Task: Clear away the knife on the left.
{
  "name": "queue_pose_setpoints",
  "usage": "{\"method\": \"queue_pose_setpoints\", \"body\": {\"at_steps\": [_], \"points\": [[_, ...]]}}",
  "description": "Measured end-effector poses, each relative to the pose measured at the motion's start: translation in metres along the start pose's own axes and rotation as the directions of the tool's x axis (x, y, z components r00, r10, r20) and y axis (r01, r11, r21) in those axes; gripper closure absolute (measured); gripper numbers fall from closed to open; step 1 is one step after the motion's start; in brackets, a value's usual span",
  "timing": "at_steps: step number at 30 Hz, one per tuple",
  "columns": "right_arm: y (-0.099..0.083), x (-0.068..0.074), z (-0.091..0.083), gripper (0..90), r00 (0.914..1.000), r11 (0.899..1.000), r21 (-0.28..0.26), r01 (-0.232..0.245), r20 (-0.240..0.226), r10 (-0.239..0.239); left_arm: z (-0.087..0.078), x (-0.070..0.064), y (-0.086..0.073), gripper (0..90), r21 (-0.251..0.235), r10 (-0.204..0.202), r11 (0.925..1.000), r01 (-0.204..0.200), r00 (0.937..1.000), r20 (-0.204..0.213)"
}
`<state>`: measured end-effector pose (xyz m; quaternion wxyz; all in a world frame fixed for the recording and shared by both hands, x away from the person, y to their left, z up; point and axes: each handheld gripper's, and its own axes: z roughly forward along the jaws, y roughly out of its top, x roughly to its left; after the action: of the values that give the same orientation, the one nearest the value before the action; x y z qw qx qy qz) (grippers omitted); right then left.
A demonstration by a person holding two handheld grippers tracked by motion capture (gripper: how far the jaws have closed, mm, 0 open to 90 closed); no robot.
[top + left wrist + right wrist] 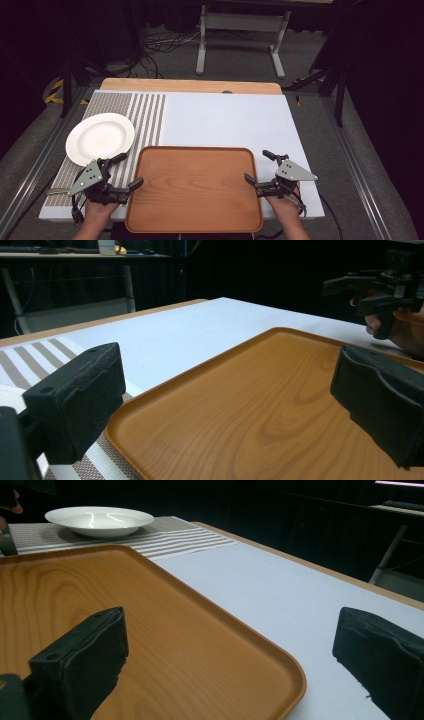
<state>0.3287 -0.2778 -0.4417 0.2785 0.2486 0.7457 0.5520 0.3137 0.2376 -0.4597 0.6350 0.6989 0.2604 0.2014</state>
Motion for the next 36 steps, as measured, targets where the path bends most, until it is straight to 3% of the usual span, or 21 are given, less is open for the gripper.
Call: {"method": "queue_pose_setpoints", "body": {"at_steps": [8, 13, 18, 20, 27, 31, 36], "points": [[0.0, 0.001, 0.0, 2.2, 1.0, 1.0, -0.002, -0.001, -0.004, 0.001, -0.001, 0.003, 0.001, 3.5, -0.013, -0.021, 0.9997, 0.021, 0.9998, 0.006], [0.0, 0.001, 0.0, 2.2, 1.0, 1.0, 0.0, 0.001, -0.006, -0.001, -0.001, 0.006, 0.003, 1.3, 0.006, -0.048, 0.9988, 0.048, 0.9985, 0.025], [0.0, 0.0, -0.001, 2.2, 1.0, 1.0, -0.001, -0.002, -0.006, 0.002, -0.003, 0.006, 0.005, 0.4, 0.005, -0.045, 0.999, 0.045, 0.999, 0.006], [0.0, 0.0, -0.001, 2.2, 1.0, 1.0, -0.002, -0.004, -0.008, 0.004, -0.003, 0.007, 0.006, 0.7, 0.012, -0.049, 0.9988, 0.048, 0.9987, 0.017], [0.0, -0.001, -0.001, 2.3, 1.0, 1.0, 0.001, -0.003, -0.006, 0.003, -0.005, 0.009, 0.019, 3.5, 0.05, 0.009, 0.9987, -0.012, 0.9986, 0.053], [0.0, 0.0, 0.0, 2.2, 1.0, 1.0, 0.002, -0.002, -0.008, 0.002, -0.007, 0.01, 0.026, 5.9, 0.1, 0.063, 0.9925, -0.07, 0.9959, 0.065], [0.0, 0.0, 0.001, 2.2, 0.9999, 1.0, 0.005, -0.002, -0.011, 0.002, -0.007, 0.012, 0.03, 7.1, 0.137, 0.082, 0.986, -0.095, 0.9919, 0.097]]}}
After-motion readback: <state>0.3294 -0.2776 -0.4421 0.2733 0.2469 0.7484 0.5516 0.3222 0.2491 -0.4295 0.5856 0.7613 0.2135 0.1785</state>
